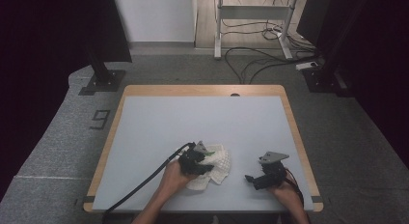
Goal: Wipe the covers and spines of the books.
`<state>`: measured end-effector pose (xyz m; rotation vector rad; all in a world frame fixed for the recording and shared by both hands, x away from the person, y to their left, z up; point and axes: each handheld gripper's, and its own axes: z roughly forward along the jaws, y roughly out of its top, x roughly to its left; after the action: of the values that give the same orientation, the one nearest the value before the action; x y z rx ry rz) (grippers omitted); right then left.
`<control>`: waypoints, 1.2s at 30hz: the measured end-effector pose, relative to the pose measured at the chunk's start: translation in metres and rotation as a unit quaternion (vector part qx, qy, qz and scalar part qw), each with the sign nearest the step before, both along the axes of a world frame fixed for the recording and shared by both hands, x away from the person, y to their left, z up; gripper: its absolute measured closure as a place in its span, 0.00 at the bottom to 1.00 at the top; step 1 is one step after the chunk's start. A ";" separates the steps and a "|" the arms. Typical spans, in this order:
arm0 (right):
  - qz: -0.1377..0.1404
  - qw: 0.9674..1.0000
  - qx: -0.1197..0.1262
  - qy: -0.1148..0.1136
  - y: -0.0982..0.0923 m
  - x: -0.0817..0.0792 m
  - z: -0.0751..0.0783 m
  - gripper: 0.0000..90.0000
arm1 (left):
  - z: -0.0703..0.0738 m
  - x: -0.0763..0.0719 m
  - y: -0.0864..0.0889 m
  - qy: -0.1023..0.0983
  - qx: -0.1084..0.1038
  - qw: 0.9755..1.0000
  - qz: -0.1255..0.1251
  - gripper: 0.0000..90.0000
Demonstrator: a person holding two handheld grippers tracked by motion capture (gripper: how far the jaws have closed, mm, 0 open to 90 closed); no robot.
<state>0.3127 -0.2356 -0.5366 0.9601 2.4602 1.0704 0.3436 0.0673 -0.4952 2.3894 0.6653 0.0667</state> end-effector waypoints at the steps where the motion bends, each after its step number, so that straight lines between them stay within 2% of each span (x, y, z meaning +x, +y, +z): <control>1: 0.000 1.000 0.000 0.000 0.000 0.000 0.000 0.04 | 0.000 0.000 -0.002 0.000 -0.001 1.000 -0.001 0.78; 20: 0.000 1.000 0.000 0.000 0.000 0.000 0.000 0.04 | -0.003 0.007 -0.045 -0.002 -0.007 1.000 -0.022 0.78; 24: 0.000 1.000 0.001 -0.001 0.000 0.000 0.000 0.04 | -0.004 0.009 -0.045 -0.002 -0.010 1.000 -0.027 0.78; 29: 0.000 1.000 0.001 -0.001 0.000 0.000 0.000 0.04 | -0.001 0.012 -0.043 0.009 -0.019 0.999 -0.030 0.78; 36: -0.001 1.000 0.001 -0.001 0.000 0.000 0.000 0.04 | 0.015 0.013 -0.042 0.000 -0.033 0.999 -0.033 0.78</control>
<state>0.3125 -0.2355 -0.5366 0.9610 2.4574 1.0722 0.3568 0.0256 -0.4801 2.3464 0.5782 0.0168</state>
